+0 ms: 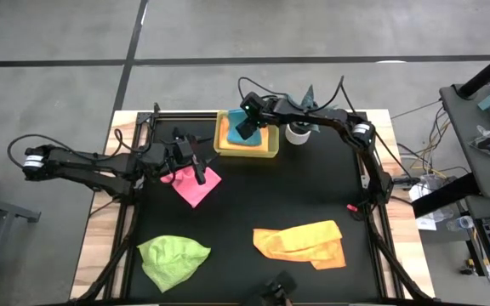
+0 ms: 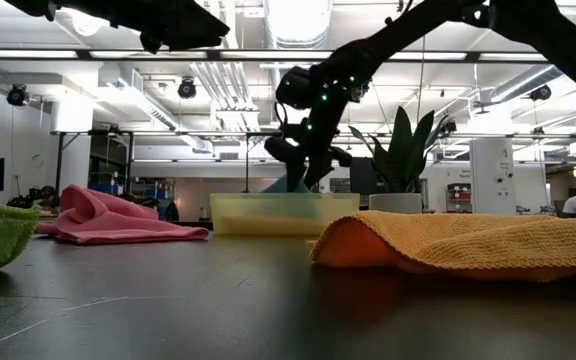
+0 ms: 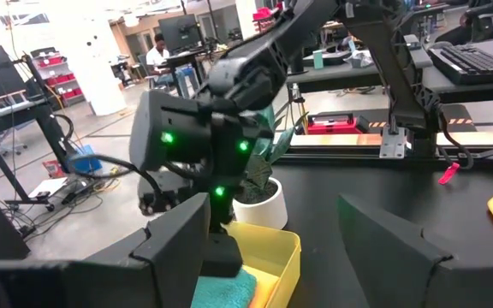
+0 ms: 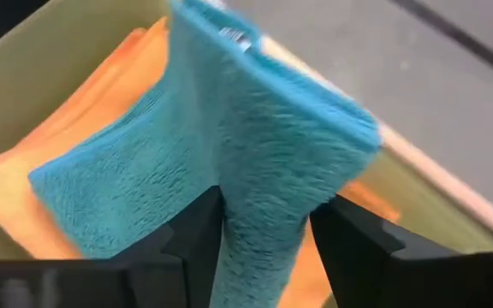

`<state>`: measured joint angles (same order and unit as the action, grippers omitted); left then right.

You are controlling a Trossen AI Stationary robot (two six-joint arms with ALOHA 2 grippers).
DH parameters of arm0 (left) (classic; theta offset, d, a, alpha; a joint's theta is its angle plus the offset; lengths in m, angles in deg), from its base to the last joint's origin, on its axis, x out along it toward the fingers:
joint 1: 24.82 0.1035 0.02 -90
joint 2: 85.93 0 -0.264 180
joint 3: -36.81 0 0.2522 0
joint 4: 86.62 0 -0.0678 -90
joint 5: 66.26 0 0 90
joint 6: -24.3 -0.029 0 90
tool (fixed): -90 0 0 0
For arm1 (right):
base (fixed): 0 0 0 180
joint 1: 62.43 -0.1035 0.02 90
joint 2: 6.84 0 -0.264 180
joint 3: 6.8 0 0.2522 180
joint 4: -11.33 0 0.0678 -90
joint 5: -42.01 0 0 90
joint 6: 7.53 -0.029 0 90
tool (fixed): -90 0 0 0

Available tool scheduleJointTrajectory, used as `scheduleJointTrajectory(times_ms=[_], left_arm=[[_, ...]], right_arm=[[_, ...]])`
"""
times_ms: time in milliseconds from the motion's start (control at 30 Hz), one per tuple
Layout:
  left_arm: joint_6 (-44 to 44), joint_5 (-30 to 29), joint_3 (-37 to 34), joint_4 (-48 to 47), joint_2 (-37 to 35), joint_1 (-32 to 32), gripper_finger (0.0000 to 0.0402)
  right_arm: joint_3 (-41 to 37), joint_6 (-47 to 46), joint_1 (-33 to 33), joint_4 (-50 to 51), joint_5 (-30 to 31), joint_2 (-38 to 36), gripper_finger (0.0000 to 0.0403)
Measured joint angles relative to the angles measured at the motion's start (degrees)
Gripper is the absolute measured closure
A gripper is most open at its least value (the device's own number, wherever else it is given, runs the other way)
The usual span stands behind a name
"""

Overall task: Fold microfiber towels
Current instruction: Put the blue microfiber cloth into the yellow bin

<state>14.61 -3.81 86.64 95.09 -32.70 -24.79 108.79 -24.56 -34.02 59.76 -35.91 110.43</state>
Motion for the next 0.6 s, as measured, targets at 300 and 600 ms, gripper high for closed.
scheduleJointTrajectory(times_ms=[300, 600], left_arm=[[0.0, 0.0, 0.0, 0.0, 0.0, 0.0, 0.0159], [0.0, 0.0, 0.0, 0.0, 0.0, 0.0, 0.0159]], right_arm=[[7.8, 4.2, 0.0, 5.7, 4.6, -0.1, 0.0263], [10.6, 9.9, 0.0, 2.0, 4.5, 3.2, 0.038]])
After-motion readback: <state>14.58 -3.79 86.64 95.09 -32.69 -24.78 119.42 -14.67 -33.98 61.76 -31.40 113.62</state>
